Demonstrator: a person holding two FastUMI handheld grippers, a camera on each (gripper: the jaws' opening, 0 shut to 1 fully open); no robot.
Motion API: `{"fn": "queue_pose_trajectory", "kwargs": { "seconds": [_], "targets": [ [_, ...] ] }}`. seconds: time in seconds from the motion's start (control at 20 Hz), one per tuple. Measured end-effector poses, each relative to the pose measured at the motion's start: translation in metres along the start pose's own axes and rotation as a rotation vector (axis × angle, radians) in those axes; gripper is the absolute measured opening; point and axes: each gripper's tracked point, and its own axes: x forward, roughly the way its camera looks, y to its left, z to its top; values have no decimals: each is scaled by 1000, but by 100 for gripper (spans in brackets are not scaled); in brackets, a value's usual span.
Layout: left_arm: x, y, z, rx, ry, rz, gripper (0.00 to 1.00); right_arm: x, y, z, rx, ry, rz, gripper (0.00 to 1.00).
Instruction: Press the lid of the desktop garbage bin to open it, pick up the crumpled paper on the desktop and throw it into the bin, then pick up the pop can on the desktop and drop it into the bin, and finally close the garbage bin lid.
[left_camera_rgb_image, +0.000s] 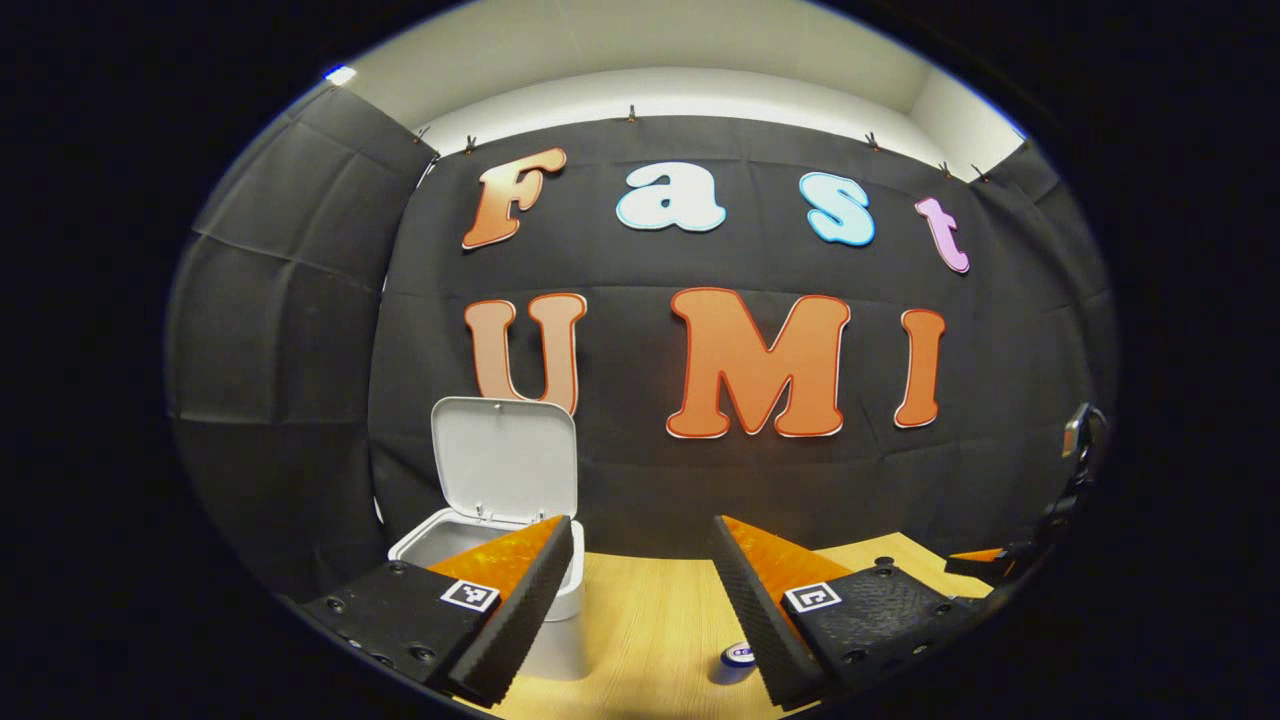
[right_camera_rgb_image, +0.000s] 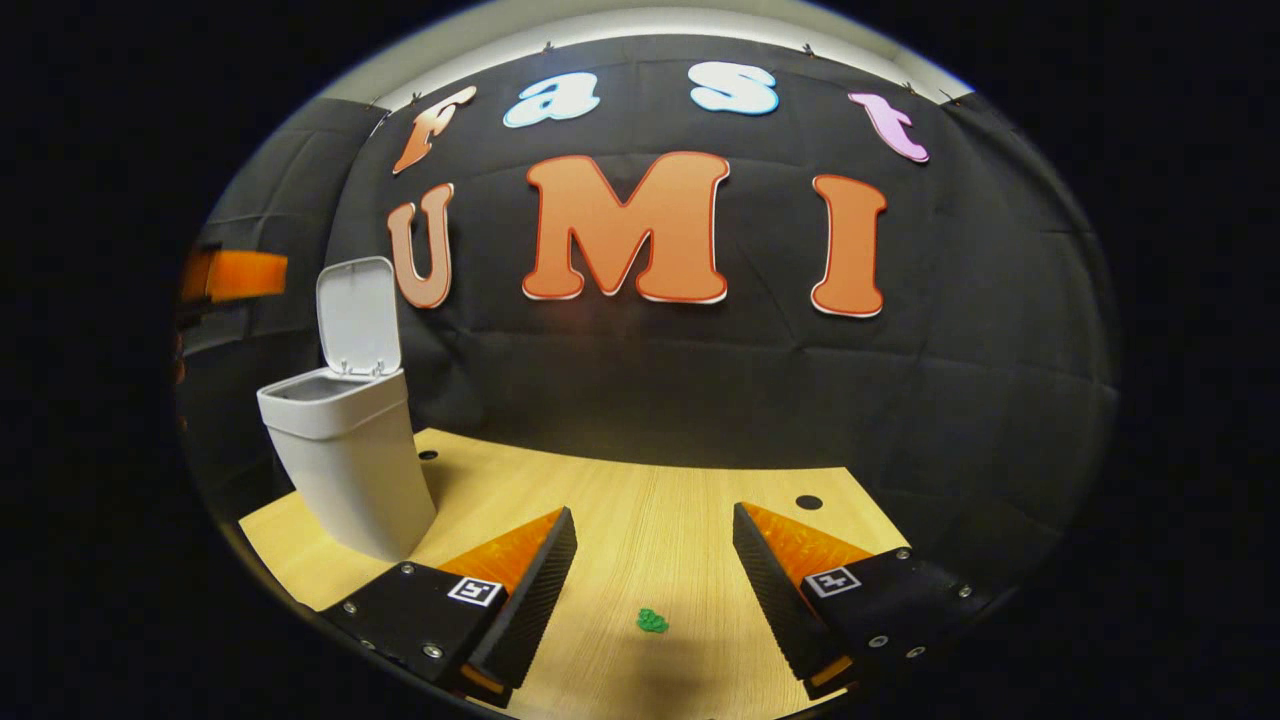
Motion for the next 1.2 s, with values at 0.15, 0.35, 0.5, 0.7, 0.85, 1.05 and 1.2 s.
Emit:
{"fn": "queue_pose_trajectory", "kwargs": {
  "seconds": [0.15,0.35,0.5,0.7,0.85,1.05,1.2],
  "targets": [
    [-4,-20,-19,22,63,-46,88,26,0,-63,-19,136,17,94],
    [-14,-22,-13,58,70,-47,88,44,-4,-122,-28,246,15,94],
    [-19,-24,-11,81,77,-37,89,57,-4,-145,-15,292,22,94],
    [-26,-21,-10,114,87,-17,88,73,-4,-170,-25,354,26,94],
    [-31,-17,-6,131,92,-3,89,81,-4,-182,-15,399,30,95],
    [-37,-10,-7,143,104,14,90,89,0,-199,-28,438,30,94],
    [-42,-5,-7,150,108,32,90,94,-2,-210,-18,474,20,91]
  ]
}}
